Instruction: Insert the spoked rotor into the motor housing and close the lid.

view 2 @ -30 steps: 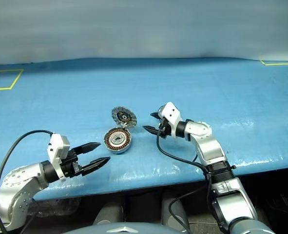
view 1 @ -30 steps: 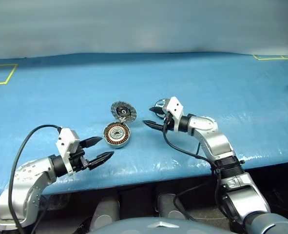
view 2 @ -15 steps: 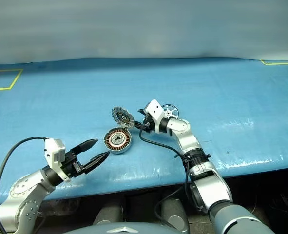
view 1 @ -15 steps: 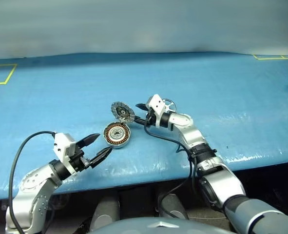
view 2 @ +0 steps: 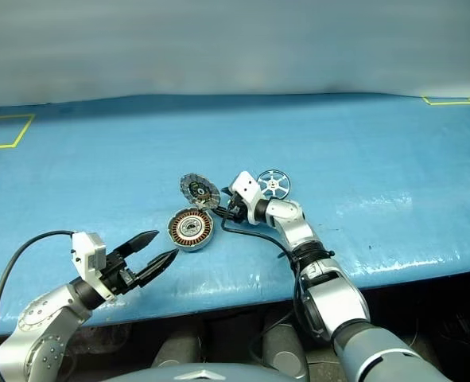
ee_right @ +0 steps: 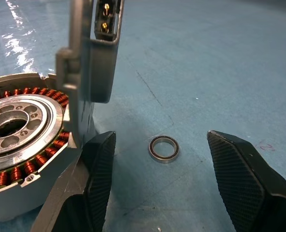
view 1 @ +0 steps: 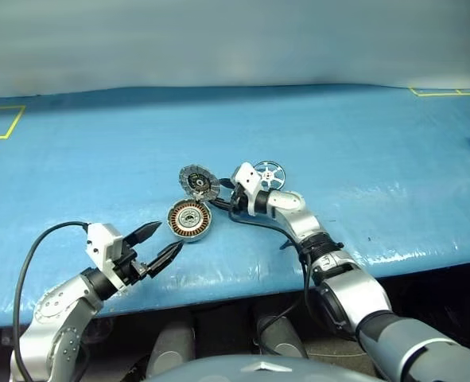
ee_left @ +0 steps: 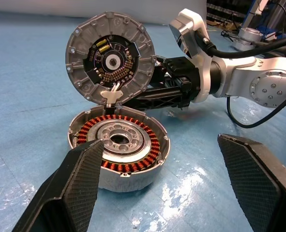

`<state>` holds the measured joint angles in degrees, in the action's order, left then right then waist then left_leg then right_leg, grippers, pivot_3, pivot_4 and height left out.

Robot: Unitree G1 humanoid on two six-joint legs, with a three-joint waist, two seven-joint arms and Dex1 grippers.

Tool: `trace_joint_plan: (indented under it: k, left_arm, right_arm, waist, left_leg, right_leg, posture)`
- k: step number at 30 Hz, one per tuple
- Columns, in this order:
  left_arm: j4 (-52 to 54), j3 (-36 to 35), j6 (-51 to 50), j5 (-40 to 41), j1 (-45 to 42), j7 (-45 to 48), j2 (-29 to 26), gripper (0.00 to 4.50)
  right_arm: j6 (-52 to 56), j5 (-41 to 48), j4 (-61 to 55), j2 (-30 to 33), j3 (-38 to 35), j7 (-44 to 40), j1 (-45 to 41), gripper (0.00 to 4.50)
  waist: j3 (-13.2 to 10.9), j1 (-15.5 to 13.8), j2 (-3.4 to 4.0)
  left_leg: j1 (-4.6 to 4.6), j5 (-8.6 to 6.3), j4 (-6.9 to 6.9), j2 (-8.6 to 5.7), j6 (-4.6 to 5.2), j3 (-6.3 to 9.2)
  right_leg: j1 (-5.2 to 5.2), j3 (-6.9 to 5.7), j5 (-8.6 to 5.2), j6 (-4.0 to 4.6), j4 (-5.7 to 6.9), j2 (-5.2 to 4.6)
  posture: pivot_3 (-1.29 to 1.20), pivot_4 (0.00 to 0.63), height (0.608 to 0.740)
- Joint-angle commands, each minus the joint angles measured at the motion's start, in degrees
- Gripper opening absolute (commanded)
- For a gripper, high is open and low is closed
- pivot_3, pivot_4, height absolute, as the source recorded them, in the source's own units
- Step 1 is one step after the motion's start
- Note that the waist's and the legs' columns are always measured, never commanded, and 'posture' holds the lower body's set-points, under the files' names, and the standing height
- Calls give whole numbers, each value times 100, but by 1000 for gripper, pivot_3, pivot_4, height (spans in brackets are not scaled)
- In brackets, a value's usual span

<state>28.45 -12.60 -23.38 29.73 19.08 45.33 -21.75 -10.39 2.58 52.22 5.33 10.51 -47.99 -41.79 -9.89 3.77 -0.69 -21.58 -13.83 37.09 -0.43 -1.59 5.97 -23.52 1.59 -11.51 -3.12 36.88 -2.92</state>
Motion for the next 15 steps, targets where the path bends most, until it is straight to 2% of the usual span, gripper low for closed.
trace_joint_plan:
  k: [1,15]
  left_arm:
    - [112,62,124,70,5,-63,-66,4096]
    - [48,198,190,78,28,-244,-68,4096]
  right_arm:
    - [-193,-8,112,-87,-81,-21,-156,3166]
    - [-322,-149,660,-290,-104,32,-332,3166]
  waist:
    - [0,2,0]
    - [-1,5,2]
  left_leg:
    - [0,0,-1,0,0,0]
    - [0,0,-2,0,0,0]
  right_leg:
    - [0,0,0,0,0,0]
    - [-2,0,-1,1,-1,0]
  posture:
    - [0,150,740]
    - [0,150,740]
